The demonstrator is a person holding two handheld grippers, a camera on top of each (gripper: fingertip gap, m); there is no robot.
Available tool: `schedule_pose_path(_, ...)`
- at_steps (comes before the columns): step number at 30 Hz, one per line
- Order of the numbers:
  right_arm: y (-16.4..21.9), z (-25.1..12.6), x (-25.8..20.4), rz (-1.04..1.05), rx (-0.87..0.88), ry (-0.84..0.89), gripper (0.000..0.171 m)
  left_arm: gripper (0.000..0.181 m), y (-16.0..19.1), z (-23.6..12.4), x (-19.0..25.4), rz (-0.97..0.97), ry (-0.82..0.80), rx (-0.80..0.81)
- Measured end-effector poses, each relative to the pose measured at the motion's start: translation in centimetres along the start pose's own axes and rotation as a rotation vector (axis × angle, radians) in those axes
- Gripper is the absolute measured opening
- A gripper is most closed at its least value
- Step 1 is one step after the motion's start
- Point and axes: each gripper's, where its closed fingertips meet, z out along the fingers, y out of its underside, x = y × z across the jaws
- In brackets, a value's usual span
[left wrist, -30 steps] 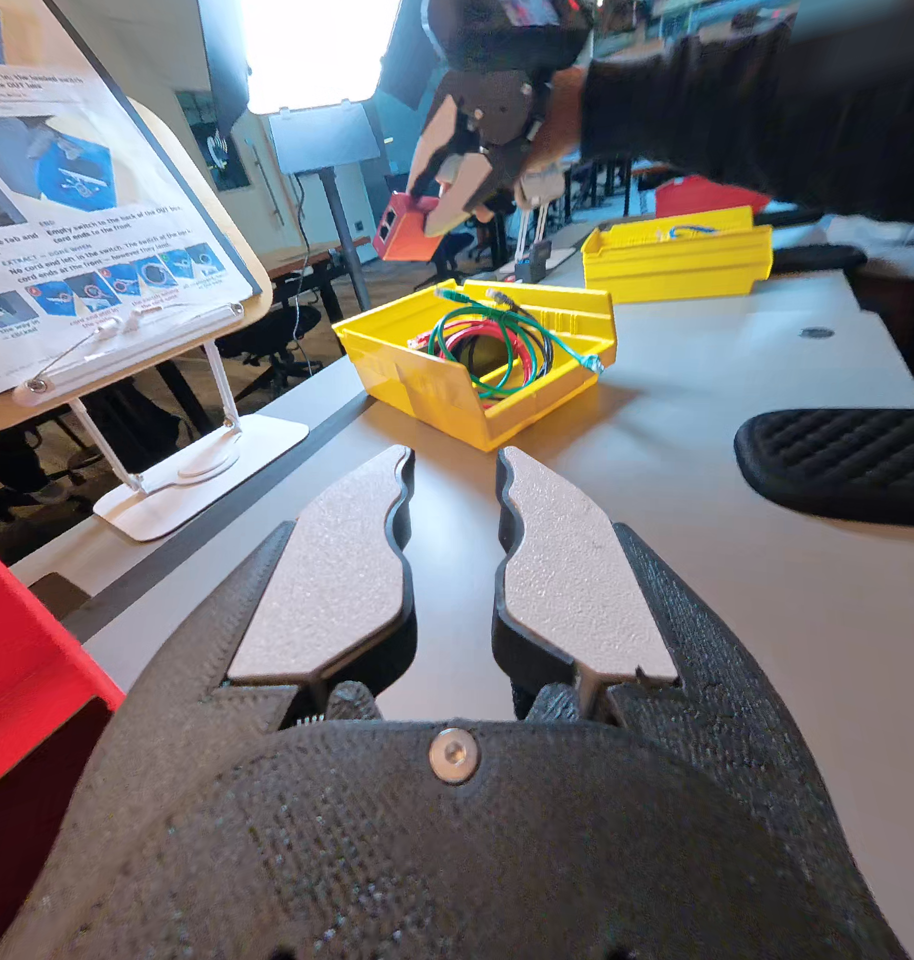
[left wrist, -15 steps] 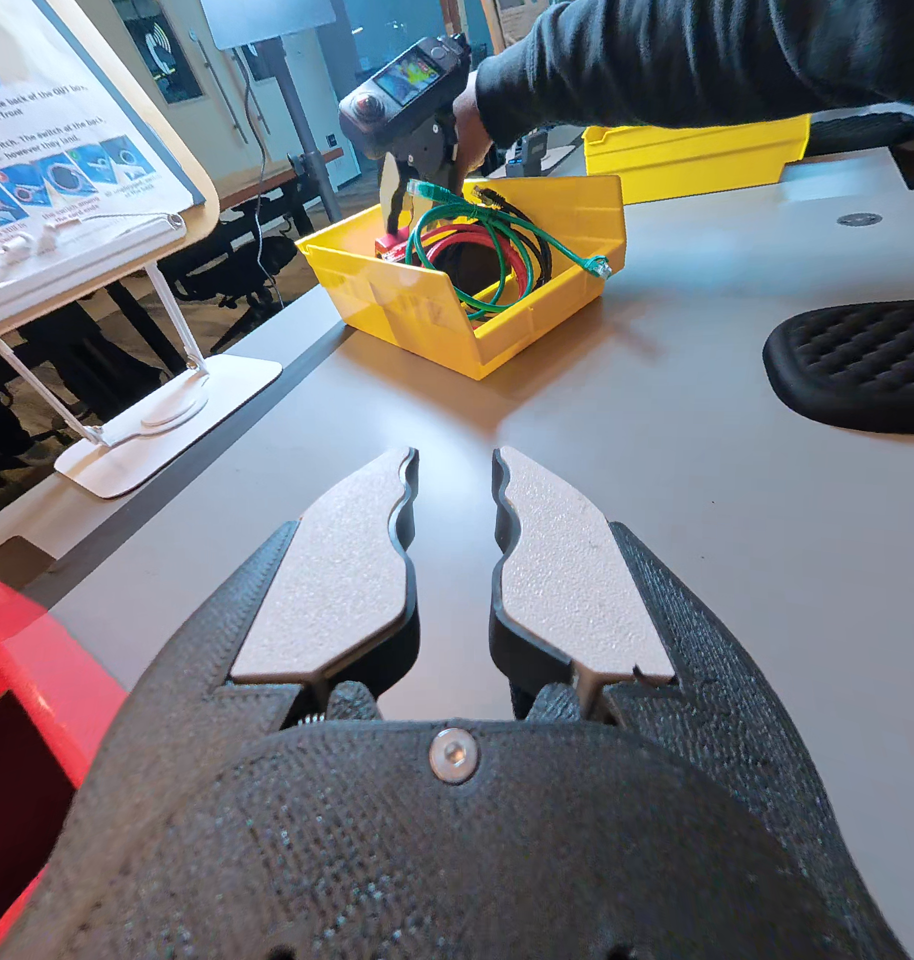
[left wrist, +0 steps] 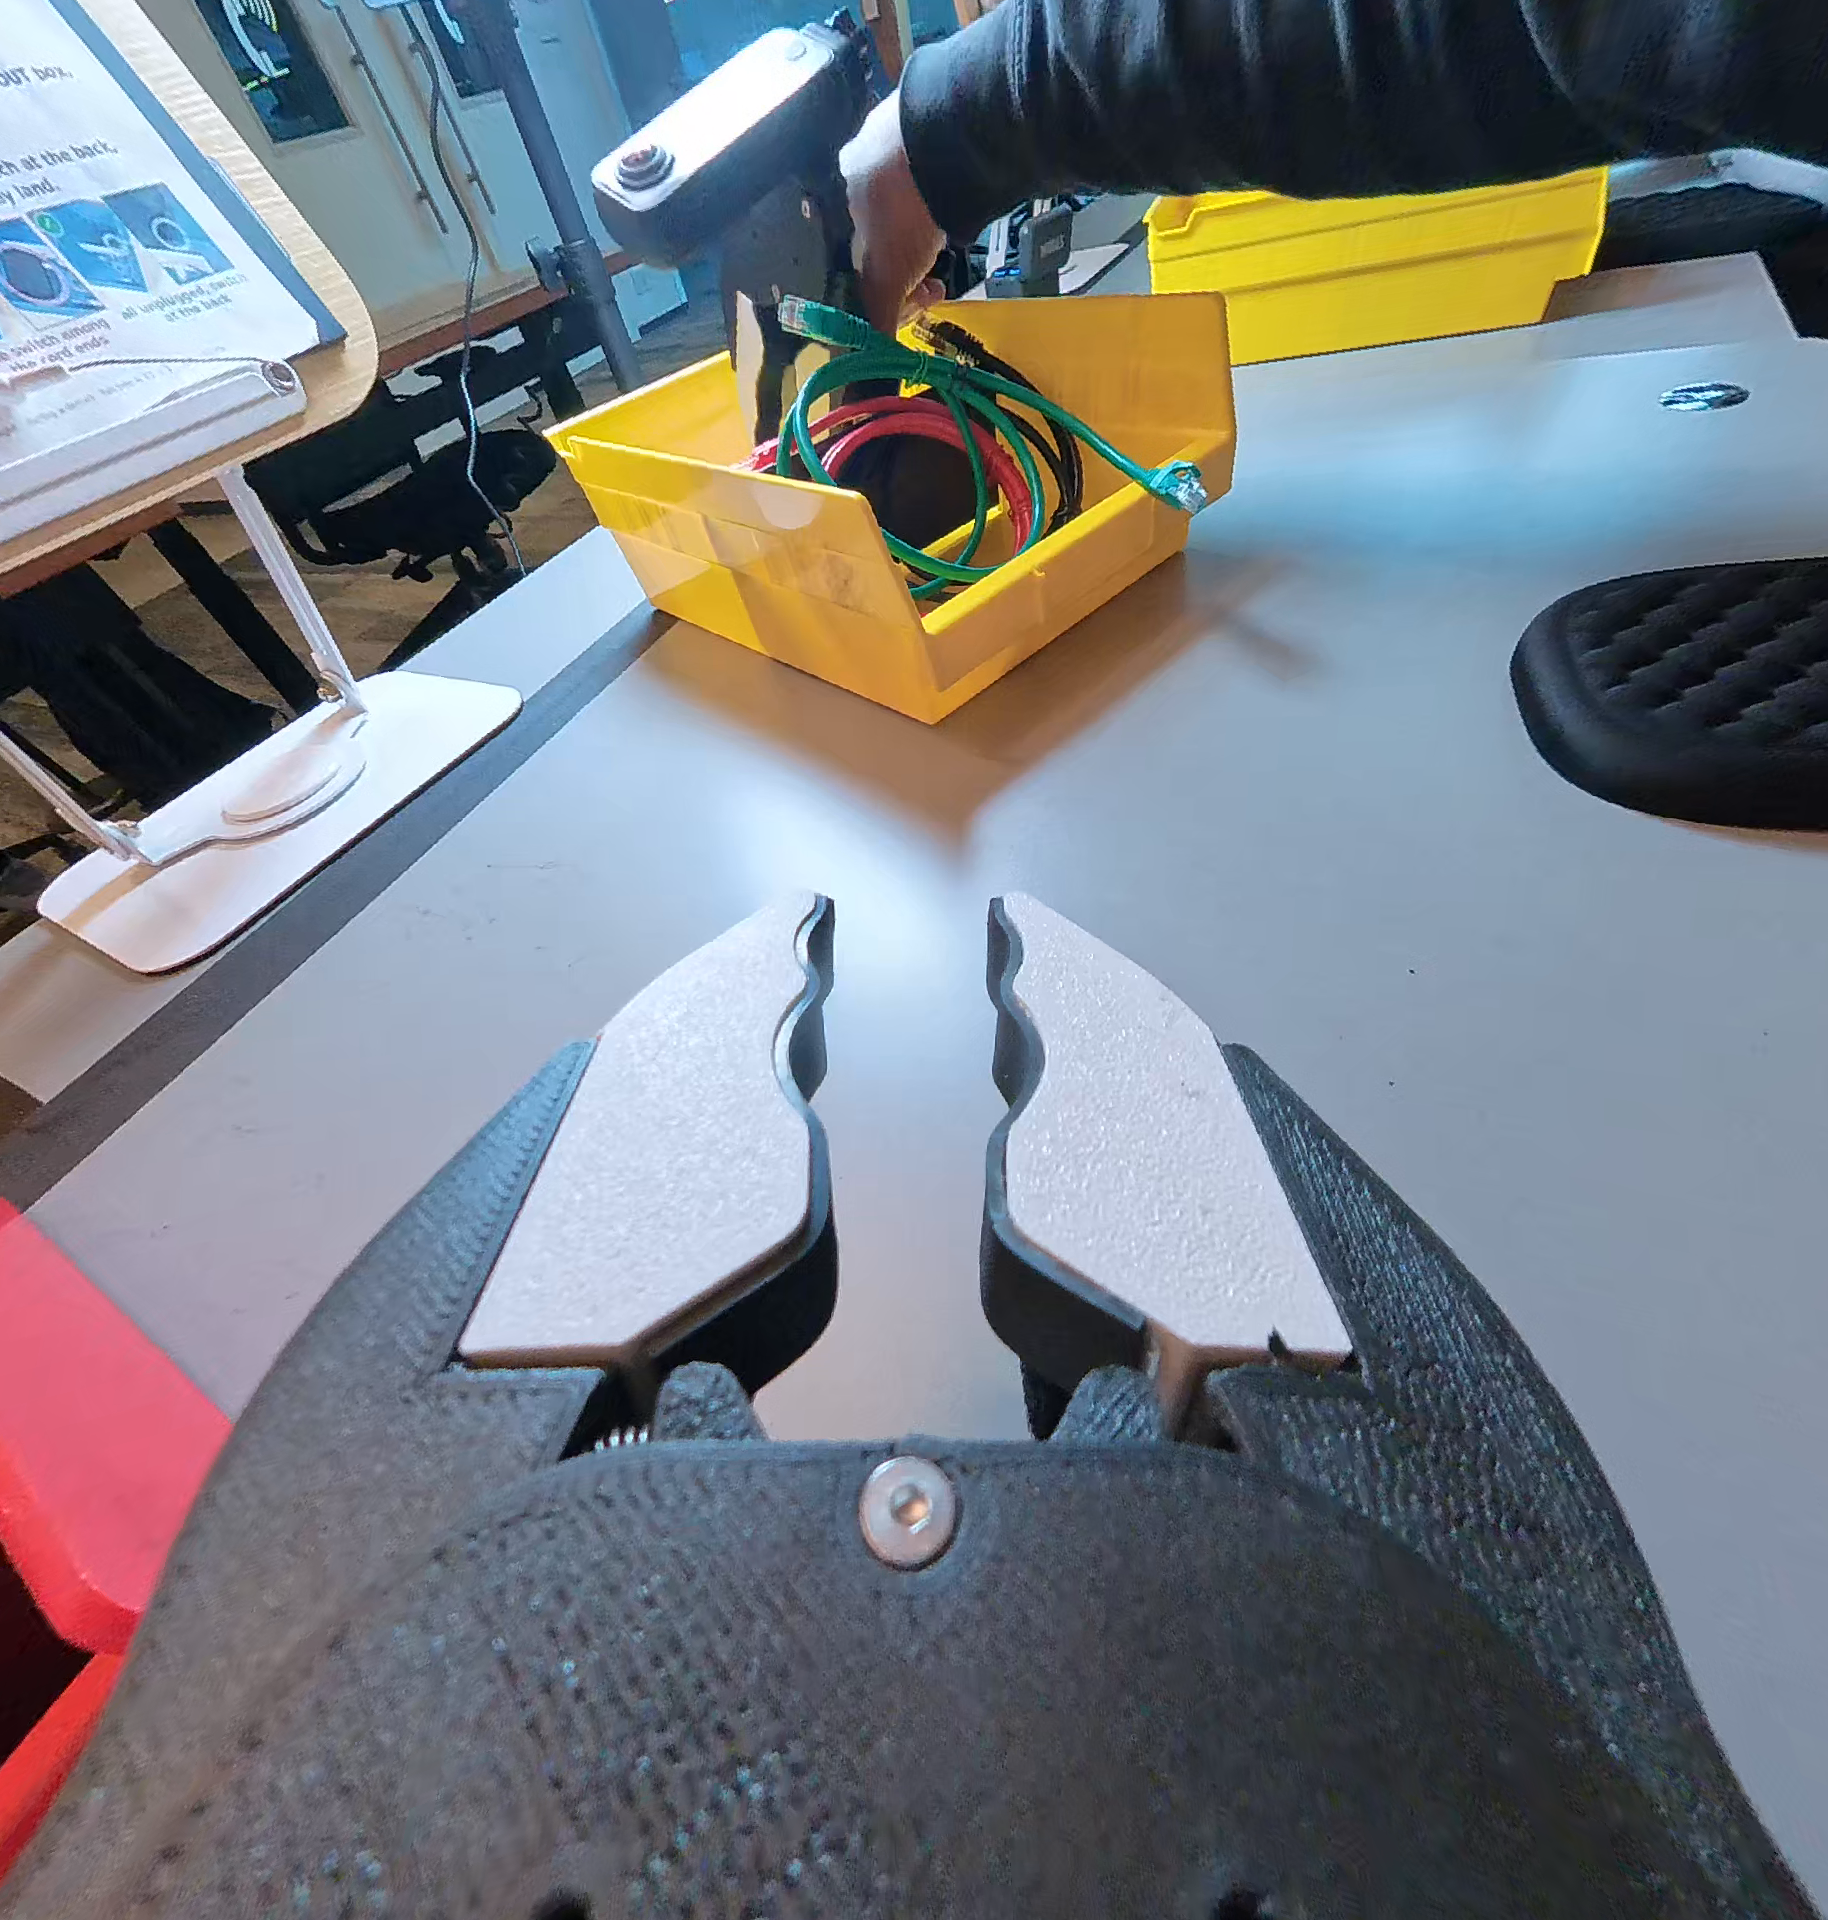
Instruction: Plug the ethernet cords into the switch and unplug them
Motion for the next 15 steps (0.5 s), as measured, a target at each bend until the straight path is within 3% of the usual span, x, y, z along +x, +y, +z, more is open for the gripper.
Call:
schedule_pose_path(4, -1.3, -2.8, 2.1, 0.102, 0.143, 0.077, 0.041, 0.028, 0.1, -0.1, -0.1, 0.009, -0.014, -0.012)
schedule_pose_path(9, -3.7, -11.4, 5.2, 0.27, 0.455, 0.283, 0.041, 0.031, 0.3, -0.3, -0.5, -0.049, -0.012, -0.029)
schedule_pose_path(11, -4.8, -15.0, 4.1, 0.306, 0.568, 0.316, 0.04, 0.033, 0.1, -0.5, -0.8, -0.064, -0.02, -0.033)
schedule_pose_path(15, -6.7, -18.6, -3.6, 0.263, 0.672, 0.243, 0.038, 0.039, -1.8, -2.9, -2.8, -0.037, -0.086, -0.011)
